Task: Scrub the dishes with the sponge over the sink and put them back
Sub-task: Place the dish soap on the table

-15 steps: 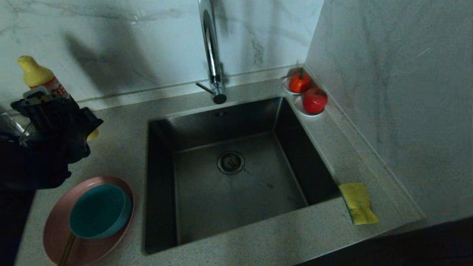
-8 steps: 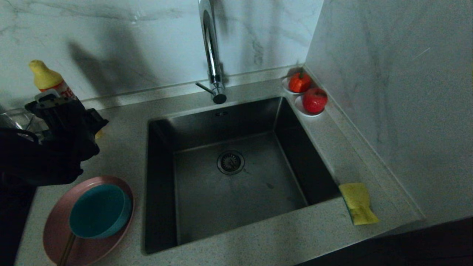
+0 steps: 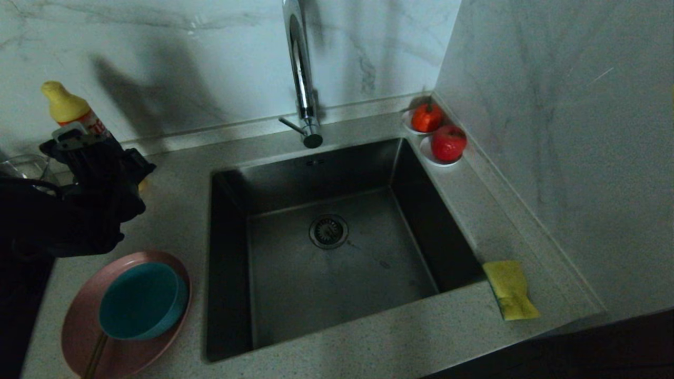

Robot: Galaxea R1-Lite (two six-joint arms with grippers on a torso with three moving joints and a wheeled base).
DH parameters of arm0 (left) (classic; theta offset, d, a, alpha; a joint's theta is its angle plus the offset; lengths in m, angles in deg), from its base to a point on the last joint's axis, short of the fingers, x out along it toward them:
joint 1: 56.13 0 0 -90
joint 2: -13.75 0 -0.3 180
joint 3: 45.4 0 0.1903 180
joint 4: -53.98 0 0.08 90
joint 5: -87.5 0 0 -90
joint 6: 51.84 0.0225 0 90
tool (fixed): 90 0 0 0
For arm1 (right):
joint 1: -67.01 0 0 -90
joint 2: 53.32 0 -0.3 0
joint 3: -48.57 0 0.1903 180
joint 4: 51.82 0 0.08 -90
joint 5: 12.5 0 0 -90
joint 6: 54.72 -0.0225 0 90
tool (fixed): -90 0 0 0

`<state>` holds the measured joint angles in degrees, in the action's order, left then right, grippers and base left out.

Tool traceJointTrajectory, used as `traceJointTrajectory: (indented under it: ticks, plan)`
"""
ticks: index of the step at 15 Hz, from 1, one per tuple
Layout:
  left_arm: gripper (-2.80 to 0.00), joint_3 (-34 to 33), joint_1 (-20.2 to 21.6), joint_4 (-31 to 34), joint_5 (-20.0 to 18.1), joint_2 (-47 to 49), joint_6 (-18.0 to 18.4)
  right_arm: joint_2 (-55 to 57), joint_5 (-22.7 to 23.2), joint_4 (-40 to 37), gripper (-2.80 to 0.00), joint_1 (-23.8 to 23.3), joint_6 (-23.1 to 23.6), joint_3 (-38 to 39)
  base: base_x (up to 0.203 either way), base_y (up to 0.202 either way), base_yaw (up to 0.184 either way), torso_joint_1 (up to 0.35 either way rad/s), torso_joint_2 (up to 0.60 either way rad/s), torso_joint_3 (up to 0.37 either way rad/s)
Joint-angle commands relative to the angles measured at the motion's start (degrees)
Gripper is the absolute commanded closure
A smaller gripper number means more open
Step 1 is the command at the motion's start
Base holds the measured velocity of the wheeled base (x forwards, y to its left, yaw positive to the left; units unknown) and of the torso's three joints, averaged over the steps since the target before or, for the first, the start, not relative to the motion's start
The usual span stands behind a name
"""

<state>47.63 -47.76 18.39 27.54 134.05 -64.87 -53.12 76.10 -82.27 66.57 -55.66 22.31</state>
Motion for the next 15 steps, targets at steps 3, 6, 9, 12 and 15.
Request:
traceJointTrajectory:
  ticks: [3, 6, 9, 12, 15]
  plan:
    - [0.00, 2.9, 0.1, -0.5, 0.5, 3.6, -0.3, 0.0, 0.0, 0.0, 0.00, 0.0, 0.0, 0.0, 0.000, 0.000, 0.000, 0.000, 0.00, 0.000]
    - [0.00, 6.0, 0.0, -0.5, 1.4, 5.0, -0.5, 0.0, 0.0, 0.0, 0.00, 0.0, 0.0, 0.0, 0.000, 0.000, 0.000, 0.000, 0.00, 0.000]
    - [0.00, 7.2, 0.0, -0.3, 1.9, 5.2, -0.5, 0.0, 0.0, 0.0, 0.00, 0.0, 0.0, 0.0, 0.000, 0.000, 0.000, 0.000, 0.00, 0.000]
    - [0.00, 7.2, 0.0, -0.1, 2.1, 5.1, -0.5, 0.0, 0.0, 0.0, 0.00, 0.0, 0.0, 0.0, 0.000, 0.000, 0.000, 0.000, 0.00, 0.000]
    - [0.00, 7.3, 0.0, 1.0, 3.1, 4.7, -0.5, 0.0, 0.0, 0.0, 0.00, 0.0, 0.0, 0.0, 0.000, 0.000, 0.000, 0.000, 0.00, 0.000]
